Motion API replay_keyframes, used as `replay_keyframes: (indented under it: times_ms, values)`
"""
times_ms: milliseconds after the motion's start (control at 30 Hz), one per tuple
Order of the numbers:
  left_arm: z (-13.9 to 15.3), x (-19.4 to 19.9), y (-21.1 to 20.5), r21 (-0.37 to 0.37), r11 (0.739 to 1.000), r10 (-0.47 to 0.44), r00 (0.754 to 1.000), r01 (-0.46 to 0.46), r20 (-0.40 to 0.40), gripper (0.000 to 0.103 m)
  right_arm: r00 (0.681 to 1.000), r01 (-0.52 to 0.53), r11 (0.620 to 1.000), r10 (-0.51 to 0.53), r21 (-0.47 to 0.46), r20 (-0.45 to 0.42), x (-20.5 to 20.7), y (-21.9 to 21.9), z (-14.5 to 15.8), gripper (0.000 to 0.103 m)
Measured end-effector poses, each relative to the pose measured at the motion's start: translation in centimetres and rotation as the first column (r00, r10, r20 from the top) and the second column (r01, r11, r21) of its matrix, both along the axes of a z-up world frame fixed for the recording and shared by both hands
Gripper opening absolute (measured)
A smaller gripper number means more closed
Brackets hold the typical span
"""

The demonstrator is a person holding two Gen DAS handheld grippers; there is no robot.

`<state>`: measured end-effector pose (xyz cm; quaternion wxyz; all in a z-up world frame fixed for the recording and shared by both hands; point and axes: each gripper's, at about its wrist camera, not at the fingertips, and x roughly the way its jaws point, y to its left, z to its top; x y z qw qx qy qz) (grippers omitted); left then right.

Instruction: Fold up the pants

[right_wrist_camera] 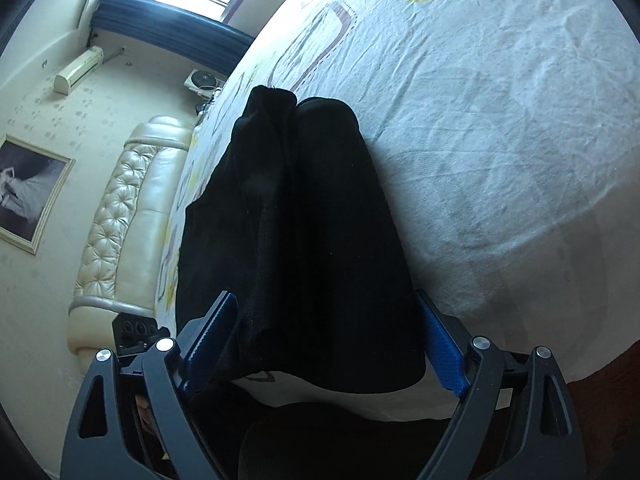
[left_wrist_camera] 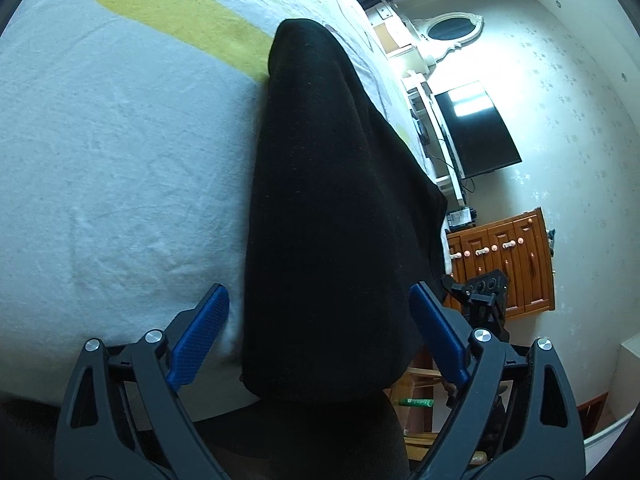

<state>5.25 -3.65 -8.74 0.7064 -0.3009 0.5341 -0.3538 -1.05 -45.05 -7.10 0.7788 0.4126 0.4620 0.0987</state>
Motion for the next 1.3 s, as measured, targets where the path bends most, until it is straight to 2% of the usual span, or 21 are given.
replay_keyframes:
  times_ms: [33, 67, 133, 200, 267, 367, 500, 800, 1033, 1200, 1300]
  values:
    - [-0.1, -0.1, -0.2, 0.003, 1.0, -0.013, 1.0, 0.013, -0.015, 0.077, 1.0, -0.01, 0.999, 0.01, -0.031, -0.015, 0.2, 0.2, 0.2, 0.077]
    - [-0.1, -0.2, -0.5, 0.045, 0.999, -0.01, 1.0, 0.01, -0.008, 0.07, 0.999, -0.018, 0.998, 0.016, -0.064, -0.03, 0.3, 0.3, 0.4, 0.074]
    - [0.1, -0.4, -1.0, 0.1, 0.995, -0.027, 0.999, 0.023, 0.04, 0.062, 0.999, -0.018, 0.996, 0.014, -0.089, -0.044, 0.3, 0.3, 0.4, 0.063]
    - [0.2, -0.4, -1.2, 0.13, 0.991, -0.032, 0.998, 0.025, 0.051, 0.055, 0.999, -0.009, 0.995, 0.005, -0.098, -0.047, 0.2, 0.3, 0.3, 0.059]
    - [0.6, -0.4, -1.1, 0.139, 0.99, -0.021, 0.998, 0.013, 0.057, 0.044, 0.999, -0.013, 0.992, 0.007, -0.122, -0.046, 0.3, 0.6, 0.8, 0.058]
    - [1.6, -0.7, -1.5, 0.192, 0.981, -0.026, 0.993, 0.004, 0.113, 0.038, 0.999, -0.01, 0.99, 0.005, -0.139, -0.039, 0.3, 0.7, 1.1, 0.056]
    - [2.5, -1.0, -1.3, 0.216, 0.976, 0.002, 0.991, -0.031, 0.133, 0.036, 1.0, -0.007, 0.989, 0.004, -0.147, -0.024, 0.0, 0.0, 0.7, 0.056]
    - [2.9, -1.0, 2.1, 0.245, 0.964, 0.07, 0.99, -0.099, 0.122, 0.036, 0.998, -0.058, 0.99, 0.058, -0.13, -0.009, 1.9, 2.7, 0.8, 0.056]
    - [3.8, -1.7, 6.7, 0.289, 0.945, 0.119, 0.985, -0.152, 0.126, 0.036, 0.985, -0.171, 0.981, 0.171, -0.094, -0.006, 4.0, 6.2, 0.6, 0.056]
    - [3.7, -1.6, 10.1, 0.296, 0.935, 0.17, 0.98, -0.194, 0.105, 0.036, 0.968, -0.249, 0.963, 0.249, -0.107, -0.011, 5.5, 9.5, 0.5, 0.056]
    - [2.8, -1.4, 11.3, 0.271, 0.944, 0.18, 0.983, -0.185, 0.045, 0.043, 0.97, -0.243, 0.964, 0.242, -0.111, -0.022, 5.8, 10.1, 0.4, 0.066]
